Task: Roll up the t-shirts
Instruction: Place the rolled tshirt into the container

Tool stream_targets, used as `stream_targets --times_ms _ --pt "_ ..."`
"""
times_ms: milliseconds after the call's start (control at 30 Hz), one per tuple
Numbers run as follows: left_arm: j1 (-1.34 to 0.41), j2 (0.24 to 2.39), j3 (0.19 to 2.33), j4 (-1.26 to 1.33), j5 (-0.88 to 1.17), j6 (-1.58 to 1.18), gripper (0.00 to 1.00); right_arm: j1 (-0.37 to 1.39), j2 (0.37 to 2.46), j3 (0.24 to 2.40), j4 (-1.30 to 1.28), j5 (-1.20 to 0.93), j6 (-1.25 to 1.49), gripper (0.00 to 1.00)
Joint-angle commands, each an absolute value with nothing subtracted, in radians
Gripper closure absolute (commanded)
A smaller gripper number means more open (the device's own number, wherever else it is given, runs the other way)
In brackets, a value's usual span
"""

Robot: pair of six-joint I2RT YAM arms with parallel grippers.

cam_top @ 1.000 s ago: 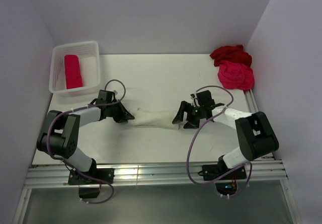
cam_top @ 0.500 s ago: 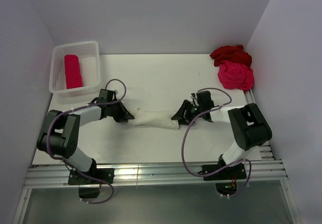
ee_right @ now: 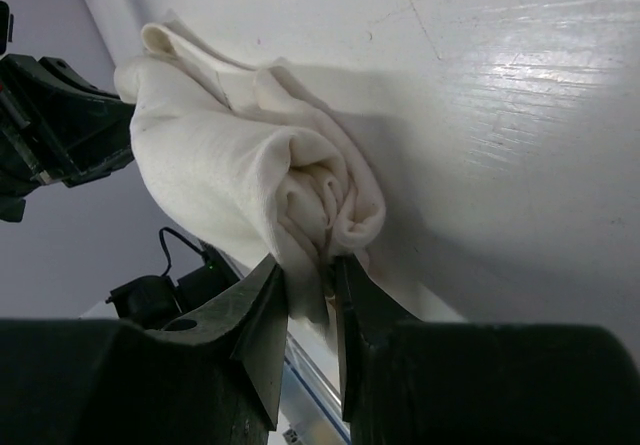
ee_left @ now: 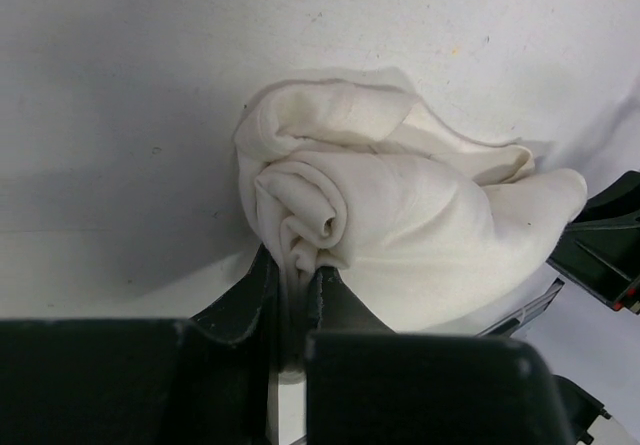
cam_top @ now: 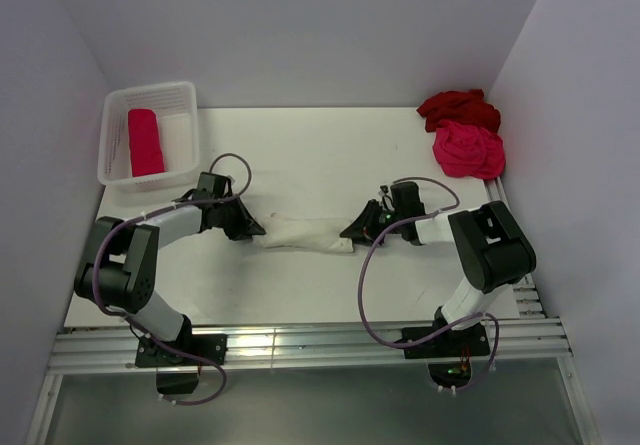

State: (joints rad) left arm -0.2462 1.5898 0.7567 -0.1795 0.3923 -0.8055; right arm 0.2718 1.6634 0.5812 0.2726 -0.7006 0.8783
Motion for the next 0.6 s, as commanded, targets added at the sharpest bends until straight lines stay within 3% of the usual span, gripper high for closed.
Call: stream_targets --times_ms 0,567 --pt "-0.244 1.608 0.808 -0.253 0.299 -0.752 1.00 0.279 1.654 0.601 0.296 -0.664 0.893 1.00" --pt "-0.226 1.674 1.331 -0.569 0.098 -0.634 1.00 0.374 1.669 1.031 0.101 -0.643 0.857 1.00"
